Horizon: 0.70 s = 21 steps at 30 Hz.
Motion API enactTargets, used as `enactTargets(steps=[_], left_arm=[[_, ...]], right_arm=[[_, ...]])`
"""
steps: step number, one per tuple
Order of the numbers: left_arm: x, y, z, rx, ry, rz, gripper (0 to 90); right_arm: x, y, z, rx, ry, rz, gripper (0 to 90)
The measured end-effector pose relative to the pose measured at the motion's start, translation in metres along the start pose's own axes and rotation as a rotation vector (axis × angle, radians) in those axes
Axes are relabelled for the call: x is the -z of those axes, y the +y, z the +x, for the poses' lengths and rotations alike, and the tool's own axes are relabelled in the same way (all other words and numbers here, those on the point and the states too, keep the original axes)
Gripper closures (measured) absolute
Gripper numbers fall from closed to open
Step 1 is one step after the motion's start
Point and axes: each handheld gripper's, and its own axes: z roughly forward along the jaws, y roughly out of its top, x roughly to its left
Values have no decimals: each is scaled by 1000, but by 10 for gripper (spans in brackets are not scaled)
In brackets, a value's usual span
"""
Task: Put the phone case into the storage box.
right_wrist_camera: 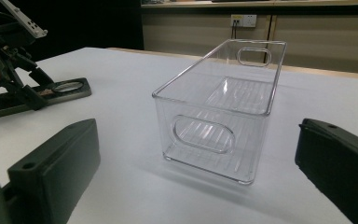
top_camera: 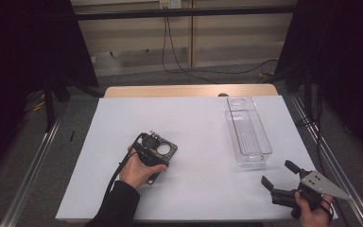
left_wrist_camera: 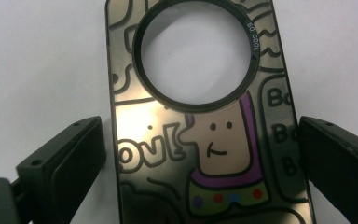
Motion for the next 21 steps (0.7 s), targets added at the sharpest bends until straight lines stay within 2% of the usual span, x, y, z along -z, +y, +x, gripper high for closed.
enactTargets(steps=[3, 10, 21], left_arm=[[2, 0, 0, -7, 1, -3, 89], [3, -1, 1, -3, -8, -11, 103], [5, -2, 4, -25, -15, -28, 123]], right_arm=[[0, 0, 0, 1, 0, 1, 0], [0, 0, 0, 1, 2, 5, 0], [0, 0, 0, 4, 0, 2, 0]])
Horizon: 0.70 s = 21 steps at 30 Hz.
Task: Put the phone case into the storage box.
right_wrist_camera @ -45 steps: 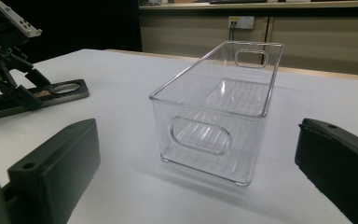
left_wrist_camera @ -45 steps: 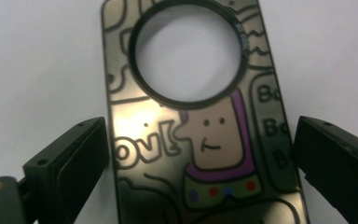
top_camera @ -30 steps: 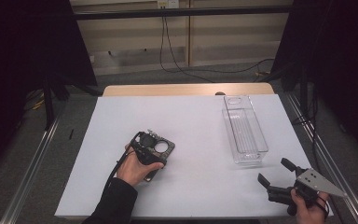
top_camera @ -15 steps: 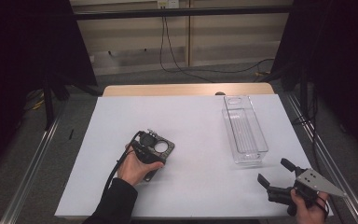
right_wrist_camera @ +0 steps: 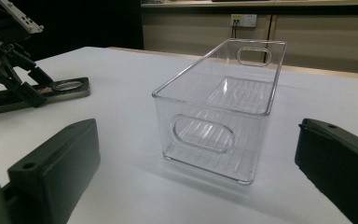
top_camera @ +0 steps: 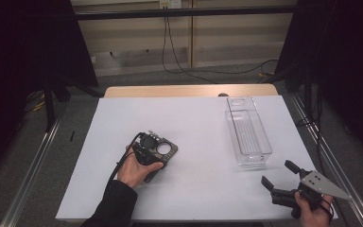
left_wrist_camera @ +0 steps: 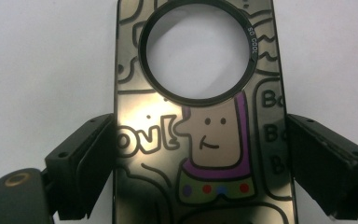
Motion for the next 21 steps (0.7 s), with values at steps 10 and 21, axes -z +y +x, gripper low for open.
enactTargets(steps=[10, 21], left_arm=[[2, -1, 0, -10, -5, -16, 125], [9, 0, -1, -25, -17, -72, 125]], right_arm=[[0, 0, 0, 0, 0, 2, 0], [0, 0, 0, -2, -2, 1, 0]])
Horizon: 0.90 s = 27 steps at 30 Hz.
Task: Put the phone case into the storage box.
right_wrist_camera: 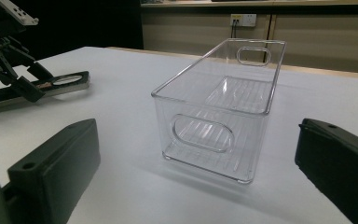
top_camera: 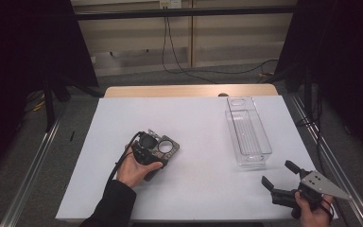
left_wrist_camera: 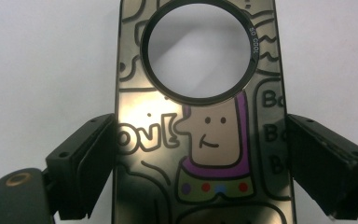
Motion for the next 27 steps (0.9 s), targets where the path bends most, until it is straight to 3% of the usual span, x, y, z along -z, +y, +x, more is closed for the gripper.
enactTargets(steps=[10, 14, 19, 25, 27], left_arm=[[10, 0, 0, -13, 2, -64, 124], [18, 0, 1, -15, 11, -121, 124], [23, 0, 3, -14, 5, -138, 124], [30, 0, 3, -34, 30, -200, 124], [32, -1, 3, -35, 19, -236, 124]], right_arm=[[0, 0, 0, -4, -2, -3, 0], [0, 0, 0, -4, -1, -2, 0], [0, 0, 0, -1, 0, 0, 0], [0, 0, 0, -4, -2, -2, 0], [0, 0, 0, -4, -2, -2, 0]])
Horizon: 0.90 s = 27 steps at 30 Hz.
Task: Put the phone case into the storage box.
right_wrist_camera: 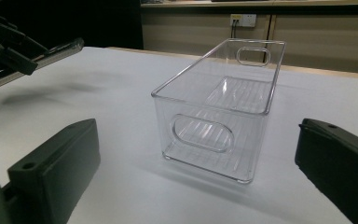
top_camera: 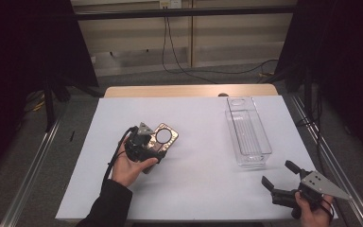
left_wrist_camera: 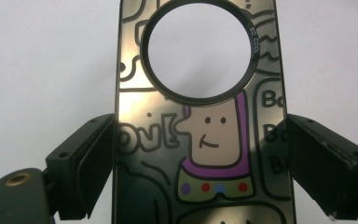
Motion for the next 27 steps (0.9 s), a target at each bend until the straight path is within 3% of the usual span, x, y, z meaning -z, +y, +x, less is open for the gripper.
enactTargets(steps=[5, 11, 14, 16, 19, 23, 25, 26, 27], left_arm=[[4, 1, -3, -50, -16, -34, 124], [6, 2, -8, -83, -27, -72, 124], [9, 2, -8, -76, -24, -108, 124], [11, 1, -7, -52, -49, -131, 124], [14, 1, -8, -57, -34, -172, 124], [17, 0, -10, -57, -56, -220, 124], [17, 0, -11, -71, -70, -228, 124], [15, 0, -15, -104, -81, -221, 124], [15, -1, -17, -111, -91, -222, 124]], right_arm=[[0, 0, 0, 0, -1, 0, 0], [0, 0, 0, 0, 0, 0, 0], [0, 0, 0, 0, -1, 0, 0], [0, 0, 0, 1, -1, -1, 0], [0, 0, 1, 3, 2, 1, 0], [0, 0, 1, 3, 1, 1, 0], [0, 0, 1, 2, 1, 1, 0], [0, 0, 1, 3, 1, 2, 0], [0, 0, 1, 3, 1, 2, 0]])
